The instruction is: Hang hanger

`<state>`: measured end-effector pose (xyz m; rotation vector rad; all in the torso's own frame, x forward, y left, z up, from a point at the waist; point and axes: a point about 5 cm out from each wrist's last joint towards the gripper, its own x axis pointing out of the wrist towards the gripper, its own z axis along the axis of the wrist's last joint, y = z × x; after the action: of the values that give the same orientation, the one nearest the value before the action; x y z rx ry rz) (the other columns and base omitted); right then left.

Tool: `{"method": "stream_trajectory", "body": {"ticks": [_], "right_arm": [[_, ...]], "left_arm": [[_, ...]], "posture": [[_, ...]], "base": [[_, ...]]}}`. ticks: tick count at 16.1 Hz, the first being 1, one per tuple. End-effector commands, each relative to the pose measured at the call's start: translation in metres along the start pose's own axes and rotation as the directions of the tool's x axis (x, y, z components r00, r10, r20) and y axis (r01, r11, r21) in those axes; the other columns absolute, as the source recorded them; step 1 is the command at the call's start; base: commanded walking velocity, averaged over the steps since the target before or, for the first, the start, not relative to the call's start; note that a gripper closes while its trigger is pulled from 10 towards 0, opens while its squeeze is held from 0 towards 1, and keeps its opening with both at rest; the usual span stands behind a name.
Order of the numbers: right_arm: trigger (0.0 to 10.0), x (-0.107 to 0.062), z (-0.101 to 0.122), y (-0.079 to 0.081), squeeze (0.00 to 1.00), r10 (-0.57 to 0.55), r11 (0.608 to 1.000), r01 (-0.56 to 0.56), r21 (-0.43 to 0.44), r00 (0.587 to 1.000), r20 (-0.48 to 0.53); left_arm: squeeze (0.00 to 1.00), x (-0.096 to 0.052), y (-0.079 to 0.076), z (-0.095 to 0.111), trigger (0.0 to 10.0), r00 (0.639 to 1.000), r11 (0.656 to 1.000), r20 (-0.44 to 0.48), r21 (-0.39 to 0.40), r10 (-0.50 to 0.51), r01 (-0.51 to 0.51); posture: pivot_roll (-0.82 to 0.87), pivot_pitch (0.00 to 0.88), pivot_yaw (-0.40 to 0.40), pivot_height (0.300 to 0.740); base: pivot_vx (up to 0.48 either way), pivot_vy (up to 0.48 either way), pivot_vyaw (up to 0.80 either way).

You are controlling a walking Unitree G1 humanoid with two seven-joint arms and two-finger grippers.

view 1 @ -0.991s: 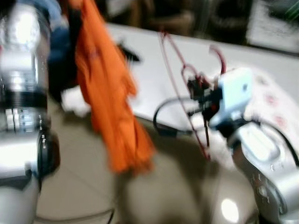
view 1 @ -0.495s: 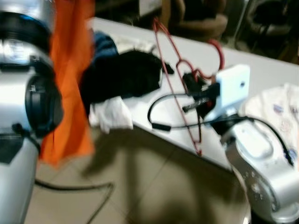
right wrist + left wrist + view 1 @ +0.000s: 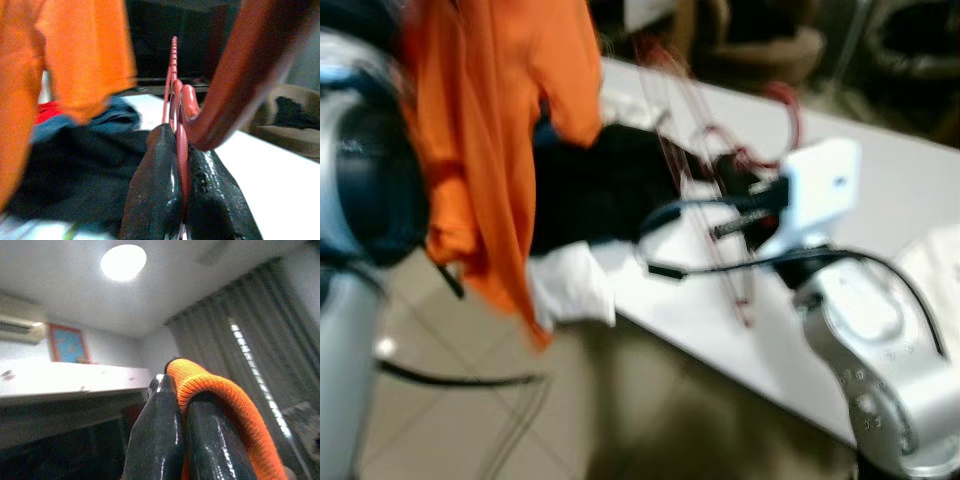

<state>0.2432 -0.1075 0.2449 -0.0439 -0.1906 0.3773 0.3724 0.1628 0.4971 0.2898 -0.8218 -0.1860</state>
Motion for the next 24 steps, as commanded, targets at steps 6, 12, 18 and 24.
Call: {"method": "stream_trajectory", "body": {"ticks": [6,12,18,24], "right_arm": [[10.0,-0.006,0.006,0.001,0.0,-0.005,1.0,0.005,-0.018,1.0,0.021],[10.0,-0.012,0.003,0.0,0.0,-0.02,0.999,0.02,-0.026,1.0,-0.007],[10.0,-0.012,-0.004,0.008,0.0,0.062,0.998,-0.062,-0.008,0.997,-0.055],[10.0,-0.013,-0.007,0.009,0.0,0.076,0.997,-0.077,-0.006,0.994,-0.076]], "left_arm": [[0.0,-0.01,0.008,-0.02,10.0,0.996,0.999,-0.077,0.019,0.05,-0.048],[0.0,-0.119,-0.055,-0.179,10.0,0.711,0.959,-0.645,-0.148,-0.28,0.243],[1.0,-0.193,-0.038,-0.216,10.0,0.385,0.905,-0.819,-0.367,-0.425,0.216],[1.0,-0.203,0.013,-0.167,10.0,0.316,0.814,-0.768,-0.431,-0.557,0.388]], "posture": [[-0.22,0.0,0.075,0.74],[-0.24,0.0,0.087,0.74],[-0.2,0.0,0.056,0.74],[-0.19,0.0,0.05,0.74]], "base": [[0.439,0.0,0.0],[0.176,0.0,0.0],[0.0,0.0,0.0],[0.0,0.0,0.0]]}}
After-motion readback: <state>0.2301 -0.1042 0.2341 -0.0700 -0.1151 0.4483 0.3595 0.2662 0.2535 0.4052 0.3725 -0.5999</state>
